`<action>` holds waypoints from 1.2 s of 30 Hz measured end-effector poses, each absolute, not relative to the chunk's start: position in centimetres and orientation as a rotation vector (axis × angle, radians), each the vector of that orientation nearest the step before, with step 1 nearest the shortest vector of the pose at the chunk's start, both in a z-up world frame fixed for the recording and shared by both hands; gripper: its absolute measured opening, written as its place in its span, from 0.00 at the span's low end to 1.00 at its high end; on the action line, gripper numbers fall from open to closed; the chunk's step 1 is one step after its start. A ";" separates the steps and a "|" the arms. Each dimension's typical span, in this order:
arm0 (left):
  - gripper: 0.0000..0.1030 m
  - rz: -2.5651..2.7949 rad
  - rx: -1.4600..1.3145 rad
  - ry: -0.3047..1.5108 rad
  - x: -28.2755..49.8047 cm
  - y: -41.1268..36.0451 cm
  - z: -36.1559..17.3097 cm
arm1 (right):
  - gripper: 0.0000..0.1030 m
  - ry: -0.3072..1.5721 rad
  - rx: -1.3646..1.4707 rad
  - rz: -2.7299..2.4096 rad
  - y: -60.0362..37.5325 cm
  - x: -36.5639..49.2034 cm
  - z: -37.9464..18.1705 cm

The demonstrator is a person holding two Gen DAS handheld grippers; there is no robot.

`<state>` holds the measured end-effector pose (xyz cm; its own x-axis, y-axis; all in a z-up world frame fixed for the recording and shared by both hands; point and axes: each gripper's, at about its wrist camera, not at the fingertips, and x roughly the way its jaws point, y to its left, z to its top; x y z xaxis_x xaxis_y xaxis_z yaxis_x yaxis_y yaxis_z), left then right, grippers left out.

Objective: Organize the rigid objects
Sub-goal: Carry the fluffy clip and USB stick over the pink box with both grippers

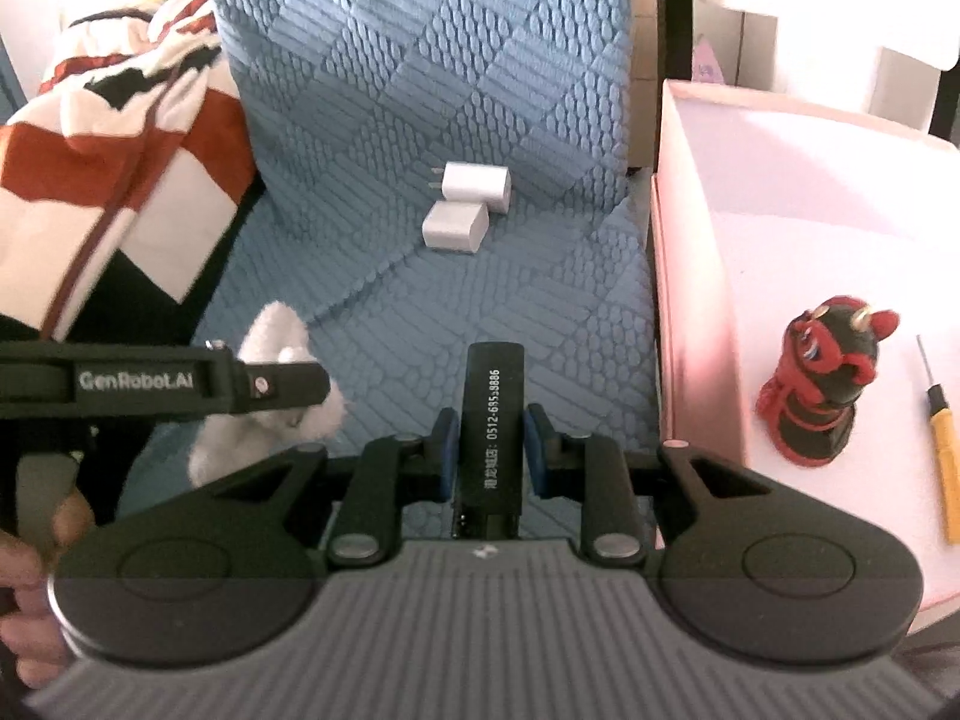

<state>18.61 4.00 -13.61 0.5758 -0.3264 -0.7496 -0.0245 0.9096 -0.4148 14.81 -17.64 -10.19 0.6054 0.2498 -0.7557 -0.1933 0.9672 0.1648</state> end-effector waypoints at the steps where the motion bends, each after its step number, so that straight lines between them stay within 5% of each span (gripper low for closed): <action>1: 0.53 -0.183 -0.404 0.948 18.4 3.8 -13.3 | 0.26 0.878 0.071 0.256 -17.8 14.6 -9.7; 36: 0.53 -0.346 -0.384 0.823 21.5 -13.2 3.9 | 0.26 0.765 0.177 0.125 -33.9 15.7 4.2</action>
<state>21.47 -13.23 3.94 0.6319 -0.4401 -0.6380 0.1481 0.8766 -0.4579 15.71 -33.95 4.16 0.7149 0.1769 -0.6764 -0.0481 0.9776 0.2048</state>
